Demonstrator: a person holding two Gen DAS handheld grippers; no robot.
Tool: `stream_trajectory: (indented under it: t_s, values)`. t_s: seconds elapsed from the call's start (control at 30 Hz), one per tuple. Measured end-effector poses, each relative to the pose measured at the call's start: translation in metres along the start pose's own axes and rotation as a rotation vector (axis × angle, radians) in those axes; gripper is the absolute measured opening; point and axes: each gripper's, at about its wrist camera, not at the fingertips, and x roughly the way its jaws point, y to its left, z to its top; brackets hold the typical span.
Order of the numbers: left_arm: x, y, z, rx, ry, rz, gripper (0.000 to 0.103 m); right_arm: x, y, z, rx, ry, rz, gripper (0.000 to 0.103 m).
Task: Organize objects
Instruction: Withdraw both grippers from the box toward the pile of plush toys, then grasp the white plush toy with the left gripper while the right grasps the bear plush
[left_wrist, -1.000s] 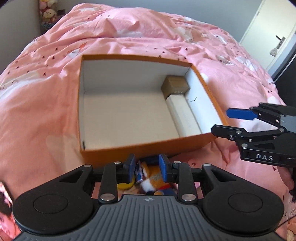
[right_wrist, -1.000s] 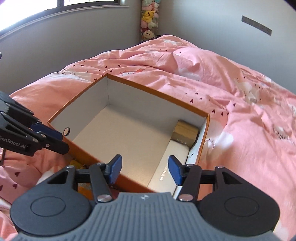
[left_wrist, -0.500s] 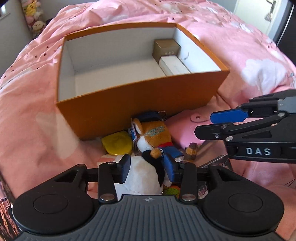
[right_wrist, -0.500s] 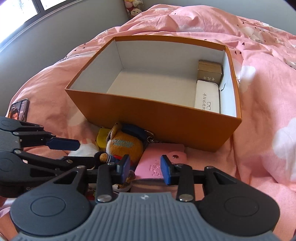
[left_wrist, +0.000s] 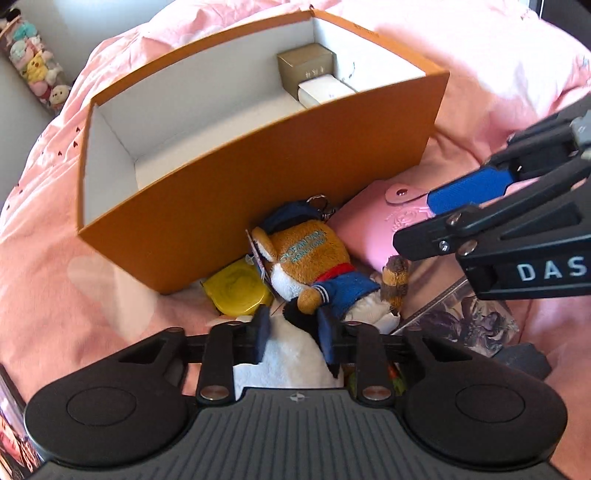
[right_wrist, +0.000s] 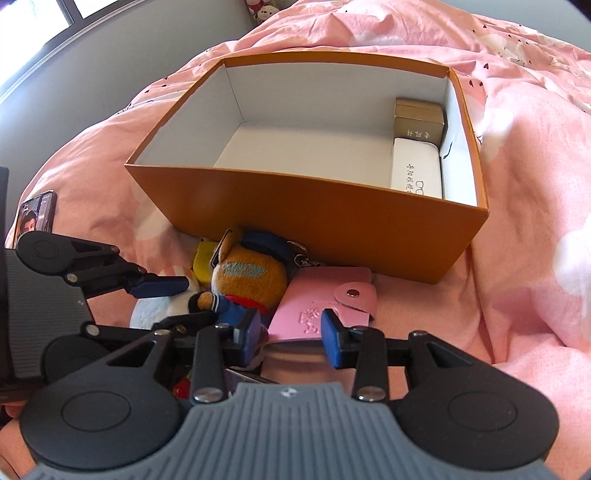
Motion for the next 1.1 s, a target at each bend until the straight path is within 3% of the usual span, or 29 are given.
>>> stream_trajectory:
  t_s: [0.07, 0.3, 0.67, 0.7, 0.73, 0.83, 0.9, 0.97, 1.1]
  values:
    - [-0.010, 0.008, -0.002, -0.035, -0.008, -0.036, 0.005, 0.001, 0.001, 0.000, -0.009, 0.004, 0.011, 0.039]
    - [-0.040, 0.043, -0.011, -0.160, -0.026, -0.042, 0.003, 0.006, 0.020, 0.006, -0.069, 0.021, 0.094, 0.028]
    - [-0.053, 0.081, -0.014, -0.297, 0.042, -0.092, 0.001, 0.040, 0.064, 0.014, -0.136, 0.121, 0.270, 0.024]
    - [-0.051, 0.083, -0.014, -0.308, 0.052, -0.094, 0.003, 0.043, 0.068, 0.014, -0.144, 0.127, 0.267, 0.013]
    - [-0.051, 0.086, -0.014, -0.326, 0.059, -0.096, 0.006, 0.045, 0.072, 0.014, -0.158, 0.130, 0.256, 0.012]
    - [-0.050, 0.096, -0.014, -0.389, 0.057, -0.118, 0.031, 0.046, 0.079, 0.015, -0.182, 0.128, 0.266, 0.010]
    - [-0.049, 0.102, -0.013, -0.418, 0.061, -0.142, 0.054, 0.045, 0.080, 0.016, -0.182, 0.130, 0.279, 0.006]
    - [-0.044, 0.104, -0.010, -0.427, 0.087, -0.154, 0.066, 0.045, 0.080, 0.017, -0.174, 0.135, 0.301, 0.004]
    - [-0.025, 0.104, -0.005, -0.431, 0.171, -0.134, 0.069, 0.045, 0.083, 0.017, -0.170, 0.143, 0.345, 0.003]
